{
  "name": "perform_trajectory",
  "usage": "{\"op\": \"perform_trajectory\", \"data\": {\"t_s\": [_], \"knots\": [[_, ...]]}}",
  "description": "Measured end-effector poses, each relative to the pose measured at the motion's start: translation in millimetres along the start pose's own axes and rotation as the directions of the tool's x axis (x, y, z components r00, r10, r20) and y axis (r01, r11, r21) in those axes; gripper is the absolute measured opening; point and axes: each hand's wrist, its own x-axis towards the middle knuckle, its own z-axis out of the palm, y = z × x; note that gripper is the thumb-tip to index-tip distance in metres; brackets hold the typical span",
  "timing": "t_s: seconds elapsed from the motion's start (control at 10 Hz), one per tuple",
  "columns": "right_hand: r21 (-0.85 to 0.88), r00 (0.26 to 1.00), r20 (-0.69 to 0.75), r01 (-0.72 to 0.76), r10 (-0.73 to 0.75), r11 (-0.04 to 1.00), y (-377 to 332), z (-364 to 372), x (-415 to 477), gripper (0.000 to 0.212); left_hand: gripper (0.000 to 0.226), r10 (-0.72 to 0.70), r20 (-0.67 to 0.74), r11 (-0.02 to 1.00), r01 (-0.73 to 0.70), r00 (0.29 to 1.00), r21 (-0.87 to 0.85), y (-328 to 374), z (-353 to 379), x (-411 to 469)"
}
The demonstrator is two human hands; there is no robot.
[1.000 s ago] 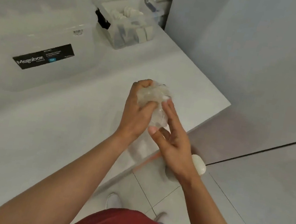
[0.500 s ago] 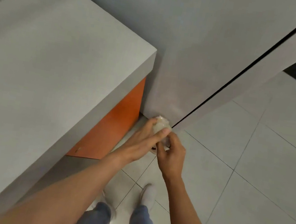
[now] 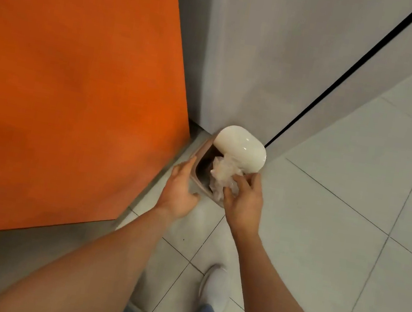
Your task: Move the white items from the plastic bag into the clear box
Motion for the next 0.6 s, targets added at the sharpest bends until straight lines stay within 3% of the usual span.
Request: {"op": "perform_trajectory", "data": {"t_s": [0.1, 0.2, 0.3, 0.4, 0.5, 0.6], "knots": [[-0.242, 0.993, 0.088, 0.101, -0.082, 0.965, 11.3, 36.9, 15.9, 0.020, 0.102, 0.021, 0.003, 0.999, -0.021, 1.000, -0.038, -18.2, 26.5, 29.4], [-0.401, 0.988, 0.157, 0.071, -0.008, 0.913, 10.8, 62.5, 35.2, 0.026, 0.097, -0.036, 0.035, 0.999, 0.037, 0.999, -0.020, -26.2, 39.4, 41.6], [-0.450, 0.927, 0.326, -0.023, 0.188, 0.893, 9.9, 77.7, 48.7, 0.046, 0.083, -0.087, 0.066, 0.996, 0.089, 0.994, -0.025, -27.0, 44.4, 43.0], [-0.356, 0.814, 0.480, -0.160, 0.327, 0.921, -0.2, 73.4, 52.4, 0.069, 0.072, -0.085, 0.035, 0.996, 0.086, 0.996, -0.026, -18.9, 36.8, 34.2], [-0.222, 0.798, 0.522, -0.214, 0.301, 0.951, -21.1, 40.2, 49.7, 0.045, 0.057, -0.047, -0.041, 0.998, 0.046, 0.998, -0.031, 2.4, 8.6, 16.6], [-0.078, 0.857, 0.484, -0.160, 0.178, 0.984, -58.5, -13.6, 44.4, 0.039, 0.046, 0.042, -0.163, 0.998, -0.032, 0.986, 0.062, 33.1, -30.3, -7.7]]}}
